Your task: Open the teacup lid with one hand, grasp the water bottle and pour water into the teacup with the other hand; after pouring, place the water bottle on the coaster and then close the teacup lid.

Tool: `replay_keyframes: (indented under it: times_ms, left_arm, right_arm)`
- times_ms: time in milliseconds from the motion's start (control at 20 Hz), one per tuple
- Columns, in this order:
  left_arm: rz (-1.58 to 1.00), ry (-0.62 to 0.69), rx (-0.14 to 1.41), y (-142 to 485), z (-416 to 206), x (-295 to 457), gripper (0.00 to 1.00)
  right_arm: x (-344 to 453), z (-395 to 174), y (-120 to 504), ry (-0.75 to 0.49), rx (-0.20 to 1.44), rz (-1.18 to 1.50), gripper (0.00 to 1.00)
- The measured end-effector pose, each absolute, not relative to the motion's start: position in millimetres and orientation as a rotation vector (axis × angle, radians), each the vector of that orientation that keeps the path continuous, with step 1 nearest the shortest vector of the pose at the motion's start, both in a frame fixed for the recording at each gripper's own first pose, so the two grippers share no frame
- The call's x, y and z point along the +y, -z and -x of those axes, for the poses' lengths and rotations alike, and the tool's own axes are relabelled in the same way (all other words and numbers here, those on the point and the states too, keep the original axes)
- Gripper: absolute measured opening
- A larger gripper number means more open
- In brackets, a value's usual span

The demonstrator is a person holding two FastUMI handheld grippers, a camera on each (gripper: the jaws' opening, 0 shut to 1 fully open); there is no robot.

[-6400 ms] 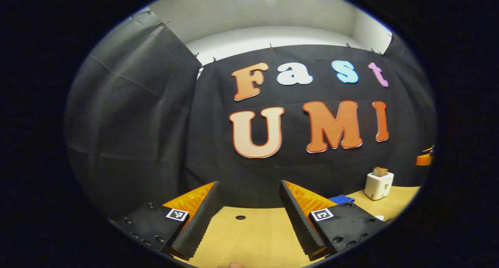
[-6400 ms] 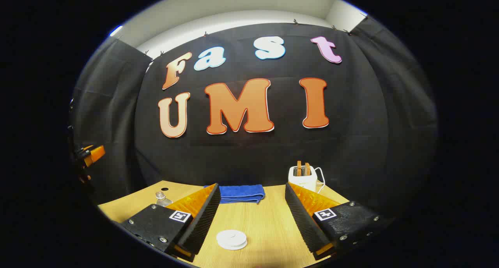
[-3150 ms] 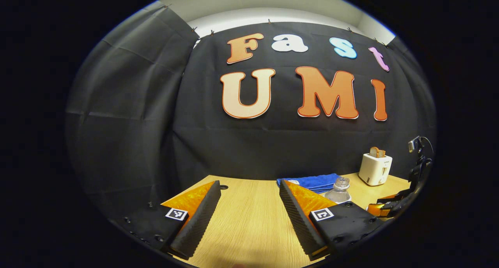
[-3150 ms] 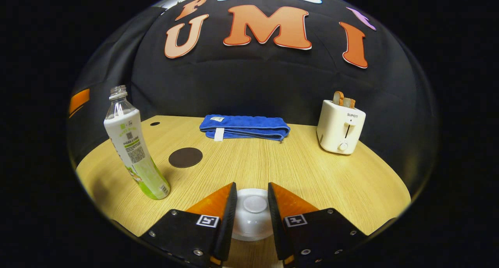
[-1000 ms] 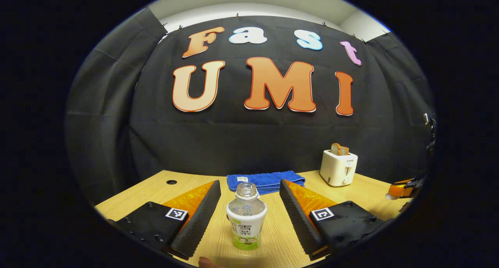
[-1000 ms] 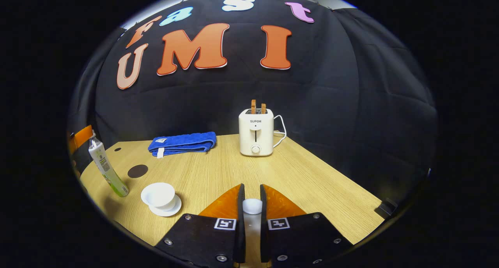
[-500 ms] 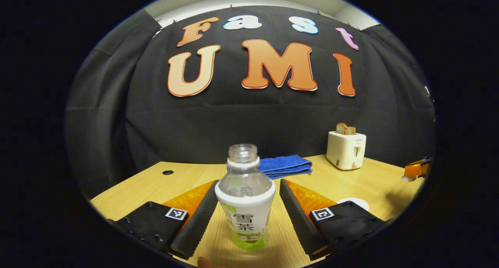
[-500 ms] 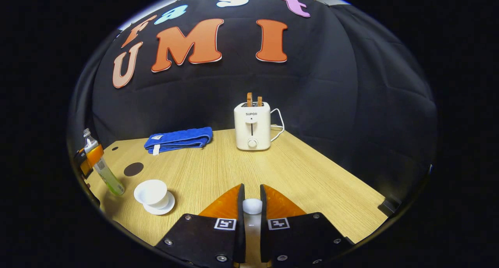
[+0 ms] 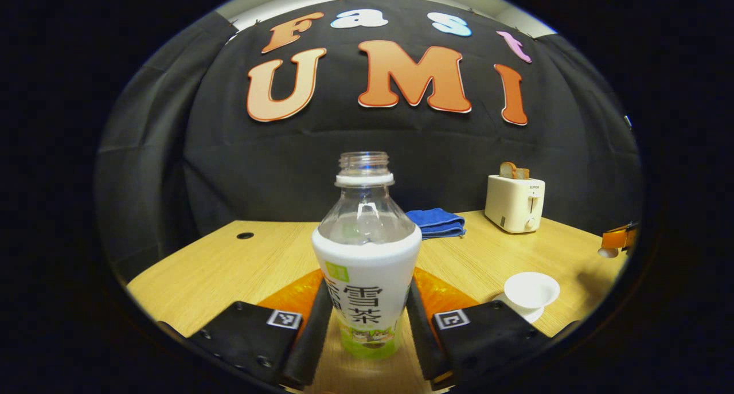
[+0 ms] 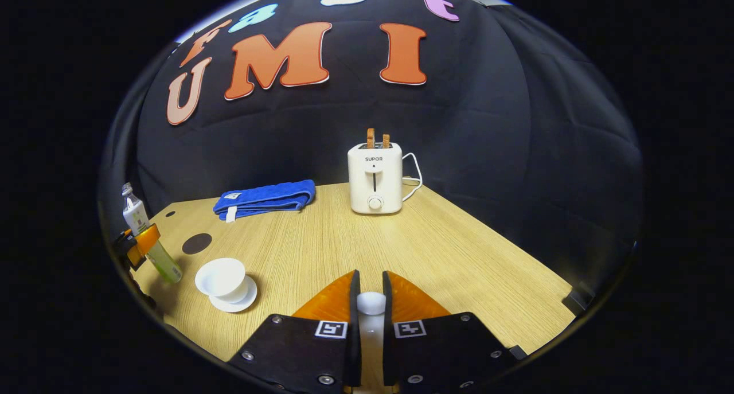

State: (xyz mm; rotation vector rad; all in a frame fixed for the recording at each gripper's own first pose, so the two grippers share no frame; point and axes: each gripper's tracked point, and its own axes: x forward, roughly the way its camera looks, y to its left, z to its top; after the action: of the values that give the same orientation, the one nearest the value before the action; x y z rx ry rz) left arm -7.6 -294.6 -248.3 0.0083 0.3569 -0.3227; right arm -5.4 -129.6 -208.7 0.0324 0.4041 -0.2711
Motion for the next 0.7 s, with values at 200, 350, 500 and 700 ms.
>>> replay_keyframes:
  times_ms: [200, 350, 500, 700]
  left_arm:
    - [-0.138, 0.356, 0.291, 222, 7, -310, 0.59]
    - [-0.256, 0.397, 0.246, 206, 8, -320, 0.59]
    - [-0.401, 0.431, 0.25, 210, 7, -327, 0.59]
    - [-0.579, 0.483, 0.232, 215, 7, -342, 0.58]
  right_arm:
    - [-130, 9, 208, 0.269, 0.4, -0.041, 0.15]
    - [-134, 14, 205, 0.273, 0.394, -0.052, 0.15]
    - [-141, 20, 202, 0.28, 0.384, -0.063, 0.15]
    - [-153, 29, 201, 0.298, 0.378, -0.084, 0.15]
